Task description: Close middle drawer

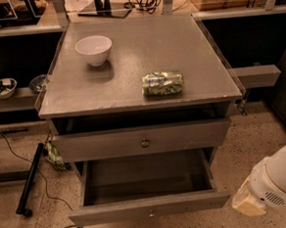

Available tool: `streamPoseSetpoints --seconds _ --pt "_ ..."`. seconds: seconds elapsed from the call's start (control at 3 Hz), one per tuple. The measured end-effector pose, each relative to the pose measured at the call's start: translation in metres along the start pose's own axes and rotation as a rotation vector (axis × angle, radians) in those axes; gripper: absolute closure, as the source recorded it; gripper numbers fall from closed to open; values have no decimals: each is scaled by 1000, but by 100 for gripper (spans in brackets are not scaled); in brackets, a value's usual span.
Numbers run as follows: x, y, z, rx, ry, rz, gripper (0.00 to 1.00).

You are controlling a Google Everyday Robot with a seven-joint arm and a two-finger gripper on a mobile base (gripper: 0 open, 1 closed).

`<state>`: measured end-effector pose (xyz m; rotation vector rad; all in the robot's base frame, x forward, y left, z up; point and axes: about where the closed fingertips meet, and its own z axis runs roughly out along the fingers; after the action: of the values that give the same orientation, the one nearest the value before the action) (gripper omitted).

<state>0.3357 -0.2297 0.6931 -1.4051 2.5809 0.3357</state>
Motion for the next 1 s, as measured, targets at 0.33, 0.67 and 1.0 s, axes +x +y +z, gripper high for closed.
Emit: streamPoseSetpoints --seconds 0.33,0.67,1.0 --pt "5 7 13 -25 0 12 100" --pt "15 20 42 -69 -34 29 100" --pt "24 24 78 -121 -58 67 100"
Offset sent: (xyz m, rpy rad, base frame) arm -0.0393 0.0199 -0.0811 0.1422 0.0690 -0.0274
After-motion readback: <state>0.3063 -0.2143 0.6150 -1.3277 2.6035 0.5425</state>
